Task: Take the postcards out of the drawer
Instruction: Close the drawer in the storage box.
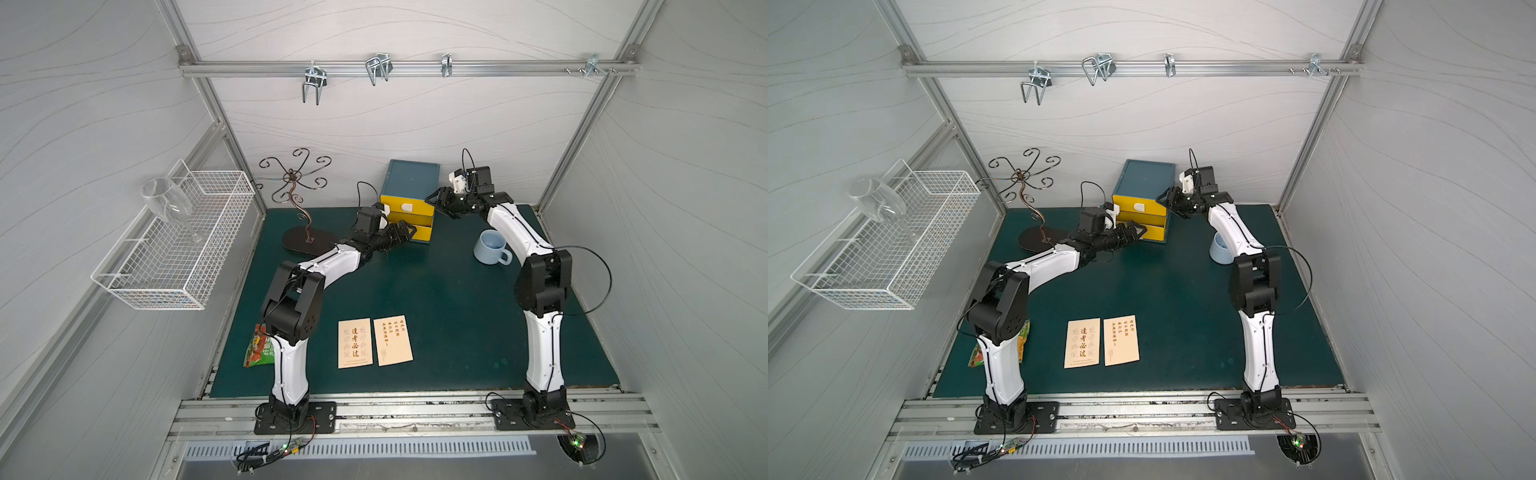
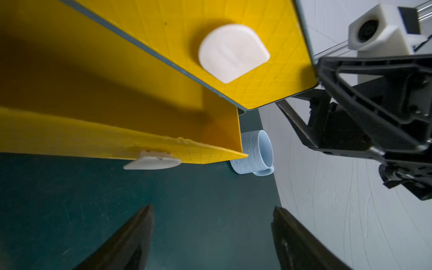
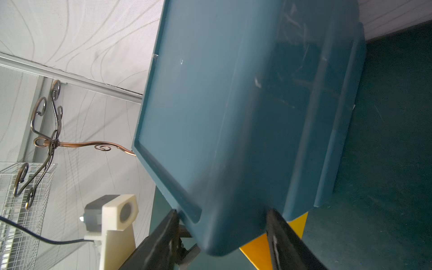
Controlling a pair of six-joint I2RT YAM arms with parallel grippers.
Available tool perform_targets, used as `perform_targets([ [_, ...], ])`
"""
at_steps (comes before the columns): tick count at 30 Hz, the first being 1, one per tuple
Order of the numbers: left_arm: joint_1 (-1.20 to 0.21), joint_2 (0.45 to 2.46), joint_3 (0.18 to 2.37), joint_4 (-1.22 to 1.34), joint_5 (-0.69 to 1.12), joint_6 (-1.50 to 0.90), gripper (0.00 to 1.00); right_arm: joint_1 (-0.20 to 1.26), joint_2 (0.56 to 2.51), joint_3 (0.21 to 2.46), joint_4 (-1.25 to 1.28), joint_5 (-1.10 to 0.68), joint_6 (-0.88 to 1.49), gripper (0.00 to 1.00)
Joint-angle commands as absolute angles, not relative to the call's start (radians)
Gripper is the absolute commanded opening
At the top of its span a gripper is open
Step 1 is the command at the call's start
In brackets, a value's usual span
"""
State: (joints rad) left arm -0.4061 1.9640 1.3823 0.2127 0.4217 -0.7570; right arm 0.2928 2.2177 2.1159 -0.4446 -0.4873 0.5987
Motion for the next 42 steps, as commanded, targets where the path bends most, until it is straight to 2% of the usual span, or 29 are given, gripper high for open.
perform_targets([
  [1,-0.394,1.954,1.354,0.297,0.393,-0.841,0.84,0.287,2.226,2.090,-0.467,-0.474,0.600,0.61],
  [14,-0.313,2.037,1.283,0.536,0.407,-1.045,0.84,0.287,2.218,2.079,-0.471,-0.474,0.600,0.61],
  [27,-0.309,2.055,1.259,0.515,0.380,-1.058,0.83,0.287,2.217,2.071,-0.469,-0.470,0.600,0.61],
  [42,-0.285,2.164,1.388,0.479,0.393,-1.069,0.83,0.287,2.225,2.071,-0.465,-0.469,0.606,0.61],
])
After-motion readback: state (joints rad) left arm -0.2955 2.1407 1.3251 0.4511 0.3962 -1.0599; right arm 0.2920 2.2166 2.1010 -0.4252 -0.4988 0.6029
